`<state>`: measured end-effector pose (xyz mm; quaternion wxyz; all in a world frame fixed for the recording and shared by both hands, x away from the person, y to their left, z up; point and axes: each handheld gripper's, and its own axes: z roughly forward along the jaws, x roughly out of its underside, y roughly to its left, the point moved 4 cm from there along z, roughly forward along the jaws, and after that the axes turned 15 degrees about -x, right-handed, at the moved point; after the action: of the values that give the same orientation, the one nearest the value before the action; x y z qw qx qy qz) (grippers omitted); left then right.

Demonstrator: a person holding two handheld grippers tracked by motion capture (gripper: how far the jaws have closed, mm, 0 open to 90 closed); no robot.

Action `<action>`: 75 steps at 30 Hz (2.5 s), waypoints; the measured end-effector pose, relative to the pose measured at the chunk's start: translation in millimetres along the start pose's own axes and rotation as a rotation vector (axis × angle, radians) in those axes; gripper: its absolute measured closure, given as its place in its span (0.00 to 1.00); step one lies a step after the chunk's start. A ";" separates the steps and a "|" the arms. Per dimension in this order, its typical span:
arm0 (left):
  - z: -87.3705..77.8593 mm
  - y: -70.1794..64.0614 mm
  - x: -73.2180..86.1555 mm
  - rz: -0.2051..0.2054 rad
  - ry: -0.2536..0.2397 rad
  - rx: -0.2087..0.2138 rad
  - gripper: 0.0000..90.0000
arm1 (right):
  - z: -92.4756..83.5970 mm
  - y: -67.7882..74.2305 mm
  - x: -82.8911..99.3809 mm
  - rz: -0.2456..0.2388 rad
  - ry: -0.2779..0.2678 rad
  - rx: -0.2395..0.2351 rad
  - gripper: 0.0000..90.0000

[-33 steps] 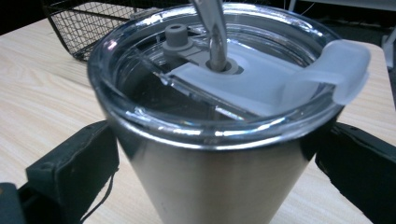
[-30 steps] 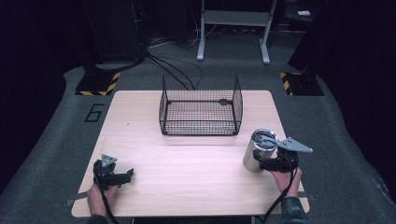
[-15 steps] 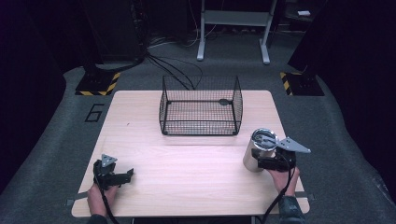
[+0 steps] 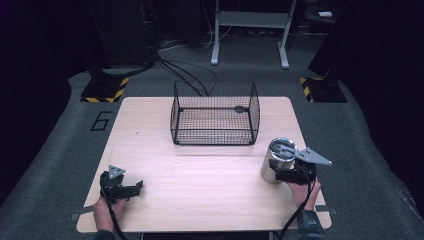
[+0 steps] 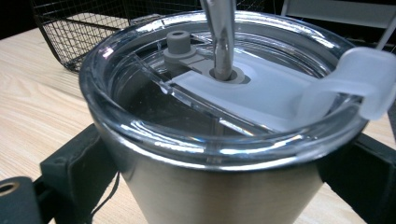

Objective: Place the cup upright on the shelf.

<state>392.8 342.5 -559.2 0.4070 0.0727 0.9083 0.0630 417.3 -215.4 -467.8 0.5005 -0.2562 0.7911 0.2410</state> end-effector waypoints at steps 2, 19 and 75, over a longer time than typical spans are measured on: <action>0.0 0.0 0.0 0.000 0.000 0.000 0.05 | -2.2 0.3 -2.0 0.002 -0.005 -0.001 0.04; 0.1 0.1 0.0 0.001 -0.001 -0.001 0.05 | -9.4 11.7 -24.5 0.001 -0.034 -0.045 0.04; 0.0 -0.1 0.1 -0.001 0.000 0.000 0.05 | 34.8 48.9 -138.8 -0.073 -0.038 -0.183 0.04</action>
<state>392.7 342.4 -559.3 0.4069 0.0725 0.9084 0.0627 460.0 -133.6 -348.0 0.4983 -0.3251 0.7462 0.2986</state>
